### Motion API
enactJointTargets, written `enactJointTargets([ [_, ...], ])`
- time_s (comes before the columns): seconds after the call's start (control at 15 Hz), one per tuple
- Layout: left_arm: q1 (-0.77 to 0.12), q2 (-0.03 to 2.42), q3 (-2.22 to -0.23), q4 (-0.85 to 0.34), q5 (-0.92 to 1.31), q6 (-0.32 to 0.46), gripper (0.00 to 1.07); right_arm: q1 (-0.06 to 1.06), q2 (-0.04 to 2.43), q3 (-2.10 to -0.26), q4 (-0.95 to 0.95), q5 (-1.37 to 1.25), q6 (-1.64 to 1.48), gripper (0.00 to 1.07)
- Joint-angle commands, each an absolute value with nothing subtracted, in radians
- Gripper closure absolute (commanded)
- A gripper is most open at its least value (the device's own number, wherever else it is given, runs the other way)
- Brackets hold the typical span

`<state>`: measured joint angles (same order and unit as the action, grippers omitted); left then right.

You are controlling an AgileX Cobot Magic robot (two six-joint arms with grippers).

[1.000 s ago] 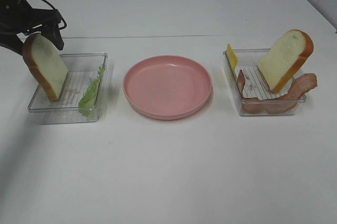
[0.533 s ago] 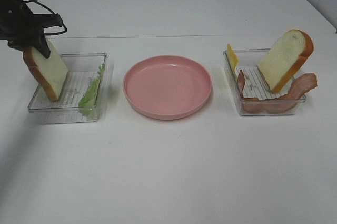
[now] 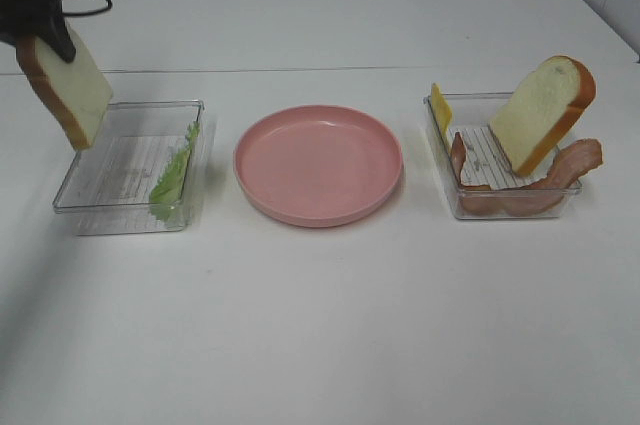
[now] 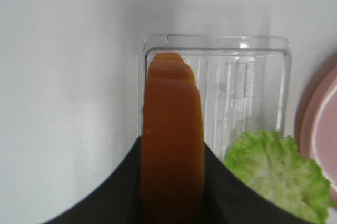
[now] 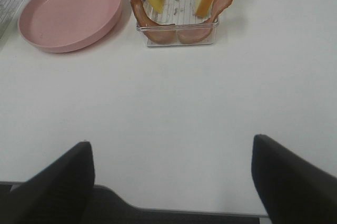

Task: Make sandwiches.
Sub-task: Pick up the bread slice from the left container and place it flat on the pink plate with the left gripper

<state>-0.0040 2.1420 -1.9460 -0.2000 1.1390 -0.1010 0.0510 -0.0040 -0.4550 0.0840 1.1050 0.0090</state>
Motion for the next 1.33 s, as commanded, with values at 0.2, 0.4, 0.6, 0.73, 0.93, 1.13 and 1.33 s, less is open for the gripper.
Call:
enactJointTargets([
  [0.2, -0.075, 2.059, -2.088, -0.302, 1.173, -0.133, 1.07, 0.045, -0.035, -0.450, 0.088, 1.098, 0.007, 0.27],
  [0.4, -0.183, 2.083, -2.091, -0.471, 1.039, -0.103, 1.07, 0.045, -0.035, -0.450, 0.089, 1.098, 0.007, 0.27],
  [0.6, -0.310, 2.182, -2.091, -0.553, 0.934, -0.095, 1.07, 0.045, -0.035, -0.450, 0.088, 1.098, 0.007, 0.27],
  [0.73, -0.355, 2.238, -2.091, -0.588, 0.896, -0.095, 1.07, 0.045, -0.035, -0.450, 0.088, 1.098, 0.007, 0.27],
  [0.93, -0.408, 2.335, -2.091, -0.678, 0.826, -0.091, 1.07, 0.045, -0.035, -0.450, 0.088, 1.098, 0.007, 0.27],
  [1.13, -0.424, 2.397, -2.091, -0.698, 0.780, -0.109, 1.07, 0.045, -0.035, -0.450, 0.088, 1.098, 0.007, 0.27],
  [1.33, -0.424, 2.422, -2.091, -0.714, 0.789, -0.132, 1.07, 0.045, -0.035, -0.450, 0.088, 1.098, 0.007, 0.27],
])
